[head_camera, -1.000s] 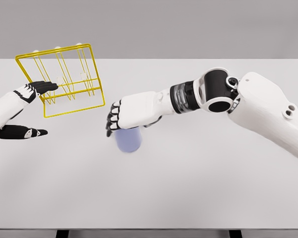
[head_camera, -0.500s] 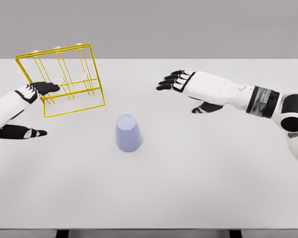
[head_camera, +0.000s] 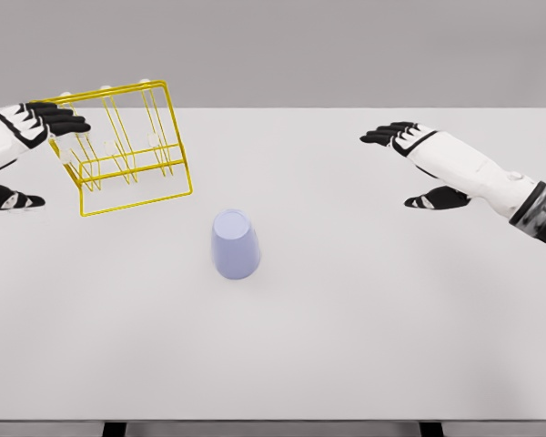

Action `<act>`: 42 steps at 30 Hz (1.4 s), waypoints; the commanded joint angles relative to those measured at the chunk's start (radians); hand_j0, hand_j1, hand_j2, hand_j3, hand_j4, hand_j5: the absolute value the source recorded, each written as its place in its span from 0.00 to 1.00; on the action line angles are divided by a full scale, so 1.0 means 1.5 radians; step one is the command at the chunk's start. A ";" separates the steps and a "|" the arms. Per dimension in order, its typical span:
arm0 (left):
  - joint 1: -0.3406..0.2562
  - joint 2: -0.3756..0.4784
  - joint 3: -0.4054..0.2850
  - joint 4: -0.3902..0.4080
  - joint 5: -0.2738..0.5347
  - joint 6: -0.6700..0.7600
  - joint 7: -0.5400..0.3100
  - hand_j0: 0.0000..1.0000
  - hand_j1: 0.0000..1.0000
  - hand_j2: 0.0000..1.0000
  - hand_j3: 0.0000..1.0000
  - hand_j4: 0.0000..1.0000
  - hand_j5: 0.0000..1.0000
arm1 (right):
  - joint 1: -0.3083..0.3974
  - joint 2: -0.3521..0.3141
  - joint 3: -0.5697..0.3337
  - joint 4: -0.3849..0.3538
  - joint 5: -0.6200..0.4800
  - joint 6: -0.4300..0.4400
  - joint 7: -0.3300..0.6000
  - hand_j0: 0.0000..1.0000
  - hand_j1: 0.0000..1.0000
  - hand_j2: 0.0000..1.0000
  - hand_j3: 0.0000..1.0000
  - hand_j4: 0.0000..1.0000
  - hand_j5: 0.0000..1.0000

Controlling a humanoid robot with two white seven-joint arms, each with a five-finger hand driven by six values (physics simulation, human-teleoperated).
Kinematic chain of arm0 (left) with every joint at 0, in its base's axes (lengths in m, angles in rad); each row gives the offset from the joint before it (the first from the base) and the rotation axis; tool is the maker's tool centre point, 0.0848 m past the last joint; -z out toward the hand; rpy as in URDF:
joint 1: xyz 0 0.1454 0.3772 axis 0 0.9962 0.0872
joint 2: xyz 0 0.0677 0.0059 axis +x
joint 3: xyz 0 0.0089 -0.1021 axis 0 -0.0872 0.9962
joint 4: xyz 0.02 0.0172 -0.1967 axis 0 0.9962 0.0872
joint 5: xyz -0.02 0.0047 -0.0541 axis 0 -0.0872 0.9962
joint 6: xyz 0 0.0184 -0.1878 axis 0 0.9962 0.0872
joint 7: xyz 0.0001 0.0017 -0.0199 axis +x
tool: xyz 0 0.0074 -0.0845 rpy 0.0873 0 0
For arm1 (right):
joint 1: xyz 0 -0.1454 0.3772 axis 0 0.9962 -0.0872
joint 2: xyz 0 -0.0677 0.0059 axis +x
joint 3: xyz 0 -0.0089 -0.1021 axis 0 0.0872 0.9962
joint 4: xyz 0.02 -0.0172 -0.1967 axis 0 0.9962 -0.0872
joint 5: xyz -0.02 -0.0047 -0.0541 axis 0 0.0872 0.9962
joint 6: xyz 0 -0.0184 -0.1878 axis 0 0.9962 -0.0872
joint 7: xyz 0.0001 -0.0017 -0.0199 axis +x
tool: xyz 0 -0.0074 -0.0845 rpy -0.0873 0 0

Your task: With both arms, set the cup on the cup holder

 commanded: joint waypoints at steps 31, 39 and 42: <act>-0.732 -0.116 -0.866 0.062 0.135 0.001 -0.115 1.00 1.00 1.00 1.00 1.00 1.00 | -0.018 0.006 0.025 0.003 0.005 0.002 0.000 1.00 1.00 1.00 1.00 1.00 1.00; -0.738 -0.118 -0.886 0.074 0.100 0.032 -0.115 1.00 1.00 1.00 1.00 1.00 1.00 | -0.021 -0.007 0.025 0.002 0.006 0.002 0.000 1.00 1.00 1.00 1.00 1.00 1.00; -0.738 -0.119 -0.891 0.074 0.088 0.058 -0.115 0.98 0.98 0.98 0.98 0.98 0.98 | -0.021 -0.007 0.025 0.000 0.006 0.002 0.000 1.00 1.00 1.00 1.00 1.00 1.00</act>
